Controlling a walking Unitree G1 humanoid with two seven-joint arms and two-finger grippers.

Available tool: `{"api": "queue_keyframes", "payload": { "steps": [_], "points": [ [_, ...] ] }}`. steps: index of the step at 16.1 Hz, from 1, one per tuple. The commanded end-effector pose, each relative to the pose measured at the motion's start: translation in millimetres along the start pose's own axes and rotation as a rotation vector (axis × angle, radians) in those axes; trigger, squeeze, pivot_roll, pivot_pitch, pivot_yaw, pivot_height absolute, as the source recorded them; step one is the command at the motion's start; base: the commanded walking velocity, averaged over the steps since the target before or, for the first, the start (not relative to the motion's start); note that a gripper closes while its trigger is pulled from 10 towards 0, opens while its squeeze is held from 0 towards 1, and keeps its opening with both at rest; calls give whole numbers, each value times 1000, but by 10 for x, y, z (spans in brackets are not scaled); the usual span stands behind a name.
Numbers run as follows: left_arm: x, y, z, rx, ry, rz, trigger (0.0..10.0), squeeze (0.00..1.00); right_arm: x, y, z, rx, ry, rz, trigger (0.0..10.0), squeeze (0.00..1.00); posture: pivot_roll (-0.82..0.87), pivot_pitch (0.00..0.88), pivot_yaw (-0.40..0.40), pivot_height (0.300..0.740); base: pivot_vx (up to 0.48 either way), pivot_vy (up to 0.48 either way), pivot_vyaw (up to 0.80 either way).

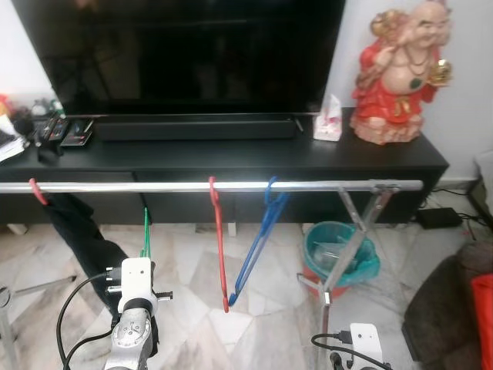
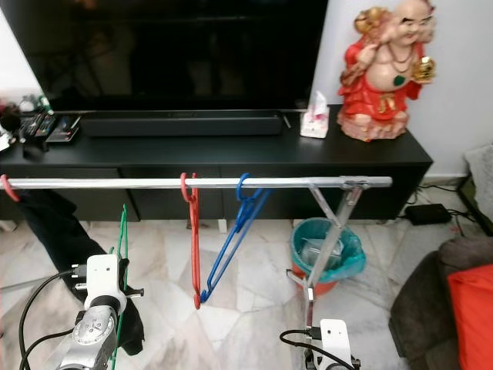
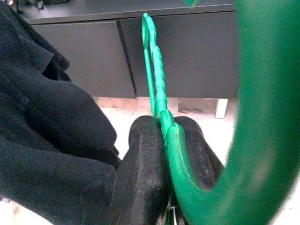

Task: Hang hanger

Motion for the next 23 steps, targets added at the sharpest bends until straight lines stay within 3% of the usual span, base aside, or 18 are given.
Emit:
{"api": "queue_keyframes", "payload": {
  "steps": [1, 14, 20, 23],
  "points": [
    [-46, 39, -23, 16, 11, 14, 10000, 0, 20, 11, -1, -2, -5, 1, 10000, 0, 69, 0, 6, 740, 0, 0, 0],
    [-40, 67, -37, 37, -16, 11, 10000, 0, 16, 17, -2, 1, -6, 5, 10000, 0, 66, 0, 9, 740, 313, 0, 65],
    [13, -46, 131, 59, -70, -19, 10000, 0, 15, 16, -2, -1, -4, 12, 10000, 0, 69, 0, 10, 740, 0, 0, 0],
    [-54, -20, 194, 102, -68, -34, 10000, 0, 12, 17, -2, -2, -3, 15, 10000, 0, 71, 0, 11, 740, 0, 0, 0]
  ]
}}
Point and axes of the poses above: a point about 5 cm out from each wrist's last joint towards the gripper, its own z axis pointing back from the gripper into the wrist, its own y axis along the axis of the wrist's last joint, x = y × z, the point moved 2 cm from there along -z, pointing out of the wrist towards the gripper, and after that the axes turned 13 degrees about -z, right-handed, at the moved point
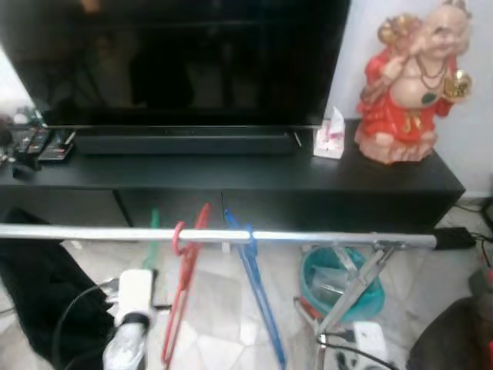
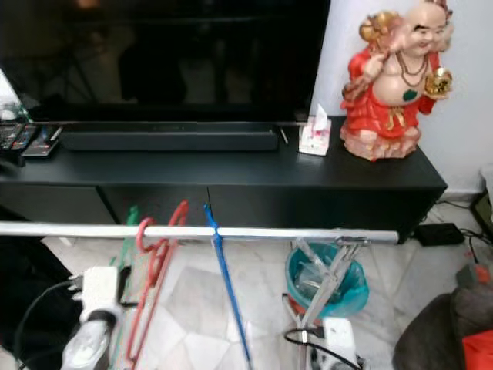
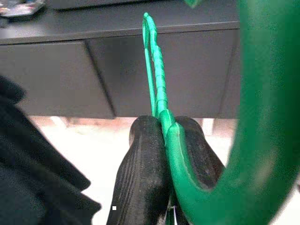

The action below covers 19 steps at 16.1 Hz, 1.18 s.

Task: Hang hanger

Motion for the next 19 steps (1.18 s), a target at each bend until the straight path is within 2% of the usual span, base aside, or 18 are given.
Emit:
{"api": "queue_keyframes", "payload": {
  "steps": [1, 2, 3, 8, 10, 12, 15, 19],
  "points": [
    [-53, 81, 2, 51, 1, -21, 10000, 0, 5, -36, 4, -11, -2, 2, 10000, 0, 71, 0, 12, 740, 0, 0, 0],
    [-91, 82, 41, 60, 6, -31, 10000, 0, 5, -35, 4, -11, -1, 4, 10000, 0, 73, 0, 12, 740, 0, 0, 0],
    [-158, 97, 142, 85, 6, -53, 10000, 0, 6, -33, 4, -10, 0, 7, 10000, 0, 76, 0, 12, 740, 0, 0, 0],
    [-224, 203, 399, 139, 5, -89, 10000, 0, 13, -21, 3, -9, 2, 21, 10000, 0, 86, 0, 7, 740, 0, 0, 0],
    [-239, 233, 429, 142, 9, -88, 10000, 0, 15, -19, 2, -9, 2, 23, 10000, 0, 89, 0, 6, 740, 0, 0, 0],
    [-263, 316, 371, 143, 23, -64, 10000, 0, 14, -17, 2, -9, 2, 23, 10000, 0, 91, 0, 4, 740, 0, 0, 0],
    [-288, 469, 145, 135, 60, 12, 10000, 0, 10, -22, 3, -8, 0, 19, 10000, 0, 84, 0, 9, 740, 0, 0, 0],
    [-311, 494, 21, 95, 88, 45, 10000, 0, 6, -35, 4, -9, -2, 12, 10000, 0, 78, 0, 11, 740, 0, 0, 0]
  ]
}}
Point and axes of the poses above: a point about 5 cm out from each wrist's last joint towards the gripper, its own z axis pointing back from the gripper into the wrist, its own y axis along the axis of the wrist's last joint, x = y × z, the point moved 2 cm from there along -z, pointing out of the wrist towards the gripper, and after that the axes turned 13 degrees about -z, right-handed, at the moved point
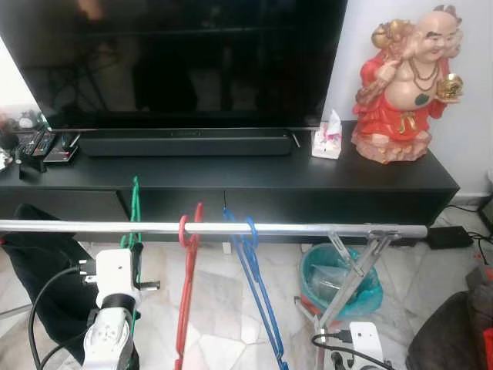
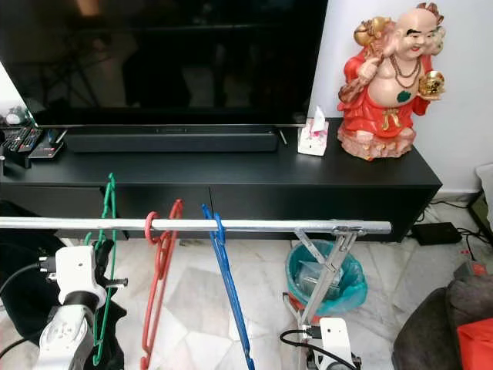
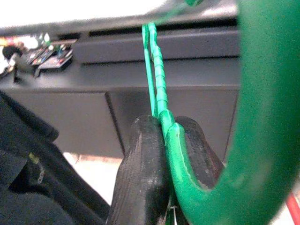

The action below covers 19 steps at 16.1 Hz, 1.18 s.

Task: Hang hanger

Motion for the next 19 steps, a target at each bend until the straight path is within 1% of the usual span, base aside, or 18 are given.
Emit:
{"api": "queue_keyframes", "payload": {
  "steps": [1, 2, 4, 6, 10, 14, 15, 16, 19],
  "points": [
    [-24, -71, -28, -59, 24, 35, 10000, 0, -2, -10, 1, -3, -1, -5, 10000, 0, 79, 0, 10, 740, 0, 0, 0],
    [-26, -73, -38, -66, 26, 42, 10000, 0, -1, -10, 1, -3, -1, -5, 10000, 0, 80, 0, 9, 740, 0, 0, 0],
    [-105, -107, -116, -113, 68, 85, 10000, 0, 2, -5, 0, -3, -1, -5, 10000, 0, 79, 0, 8, 740, 0, 0, 0],
    [-129, -117, -169, -127, 69, 107, 10000, 0, 2, -2, 0, -3, -2, -4, 10000, 0, 78, 0, 5, 740, 0, 0, 0],
    [-84, -37, -283, -112, 31, 86, 10000, 0, 5, 1, 0, -3, -2, -5, 10000, 0, 80, 0, 2, 740, 0, 0, 0],
    [-45, 105, -393, -65, 7, 74, 10000, 0, 5, 2, 0, -2, -1, -2, 10000, 0, 80, 0, 2, 740, 0, 0, 0],
    [-50, 146, -418, -46, 10, 70, 10000, 0, 4, 3, -1, -3, -1, -1, 10000, 0, 79, 0, 2, 740, 0, 0, 0],
    [-72, 235, -435, 0, 21, 59, 10000, 0, 3, 3, -1, -2, 0, -1, 10000, 0, 78, 0, 3, 740, 0, 0, 0],
    [-123, 350, -457, 56, 51, 70, 10000, 0, 2, 3, 0, -2, 1, 2, 10000, 0, 80, 0, 3, 740, 0, 0, 0]
  ]
}}
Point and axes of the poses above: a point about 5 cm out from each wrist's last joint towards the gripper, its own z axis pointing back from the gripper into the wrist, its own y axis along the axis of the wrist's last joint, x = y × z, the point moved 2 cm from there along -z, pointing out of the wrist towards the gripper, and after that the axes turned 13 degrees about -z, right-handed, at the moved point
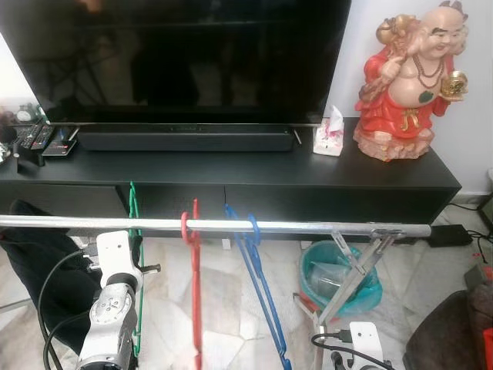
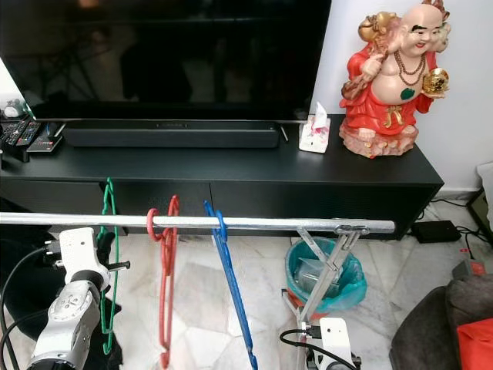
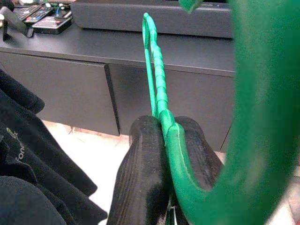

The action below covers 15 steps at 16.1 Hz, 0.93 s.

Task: Hang hanger

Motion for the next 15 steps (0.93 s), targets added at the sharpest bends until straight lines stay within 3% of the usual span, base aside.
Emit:
{"api": "queue_keyframes", "payload": {
  "steps": [1, 4, 5, 8, 15],
  "points": [
    [-91, 386, -87, 163, 36, -18, 10000, 0, 3, 2, 0, -2, 1, 2, 10000, 0, 79, 0, 2, 740, 0, 0, 0],
    [-90, 466, -62, 209, 39, -18, 10000, 0, 2, 3, 0, -1, 2, 8, 10000, 0, 80, 0, 3, 740, 0, 0, 0],
    [-81, 434, -51, 191, 37, -21, 10000, 0, 4, 5, -1, -2, 2, 10, 10000, 0, 84, 0, 1, 740, 0, 0, 0],
    [-35, 20, -31, -40, 5, -15, 10000, 0, -4, 6, -1, -4, 5, 13, 10000, 0, 81, 0, 4, 740, 0, 0, 0],
    [77, -166, 183, -87, -53, -32, 10000, 0, 1, -1, 0, -4, 4, 14, 10000, 0, 81, 0, 6, 740, 0, 0, 0]
  ]
}}
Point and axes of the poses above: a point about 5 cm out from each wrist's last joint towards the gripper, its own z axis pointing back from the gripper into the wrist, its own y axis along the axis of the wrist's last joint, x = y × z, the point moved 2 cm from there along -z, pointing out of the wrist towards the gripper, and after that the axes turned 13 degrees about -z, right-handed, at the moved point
